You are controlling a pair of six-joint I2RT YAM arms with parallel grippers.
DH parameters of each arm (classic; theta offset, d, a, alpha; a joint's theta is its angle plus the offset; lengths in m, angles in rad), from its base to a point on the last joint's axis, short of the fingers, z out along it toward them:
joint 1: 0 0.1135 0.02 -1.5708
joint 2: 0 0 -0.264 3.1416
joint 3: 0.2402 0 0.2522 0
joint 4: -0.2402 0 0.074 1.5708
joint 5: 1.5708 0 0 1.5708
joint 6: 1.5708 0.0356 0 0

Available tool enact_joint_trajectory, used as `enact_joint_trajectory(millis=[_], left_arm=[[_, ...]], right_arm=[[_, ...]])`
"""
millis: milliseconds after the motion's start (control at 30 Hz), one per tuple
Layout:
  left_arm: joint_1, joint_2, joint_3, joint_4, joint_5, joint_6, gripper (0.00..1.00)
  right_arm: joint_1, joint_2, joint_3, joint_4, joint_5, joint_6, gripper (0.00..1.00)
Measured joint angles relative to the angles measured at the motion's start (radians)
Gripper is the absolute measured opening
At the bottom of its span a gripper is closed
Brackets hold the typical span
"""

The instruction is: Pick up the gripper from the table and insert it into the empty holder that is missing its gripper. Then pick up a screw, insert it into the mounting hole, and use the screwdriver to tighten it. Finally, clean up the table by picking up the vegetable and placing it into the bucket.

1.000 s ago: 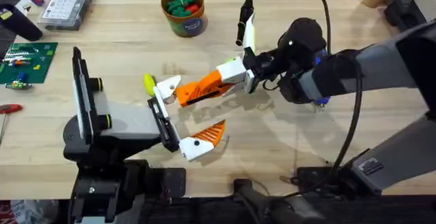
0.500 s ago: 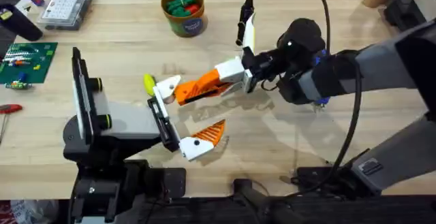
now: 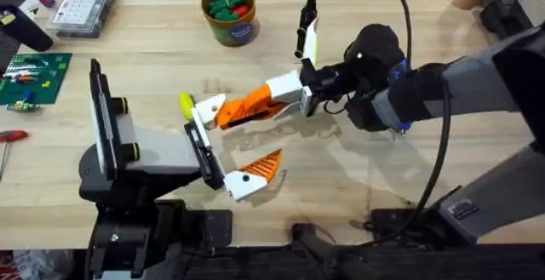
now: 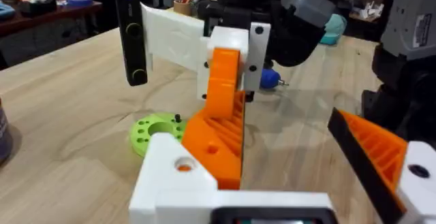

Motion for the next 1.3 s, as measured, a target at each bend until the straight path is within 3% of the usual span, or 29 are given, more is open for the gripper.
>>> enact_joint_trajectory(millis=[667, 1300], left_arm=[[0.000, 0.000, 0.000, -0.002, -0.002, -0.051, 0.986], [0.001, 0.000, 0.000, -0.005, 0.023, -0.047, 0.986]], right_arm=[[0.044, 0.000, 0.001, -0.106, 0.080, -0.082, 0.018], [0.048, 0.000, 0.103, -0.300, -0.009, -0.098, 0.018]])
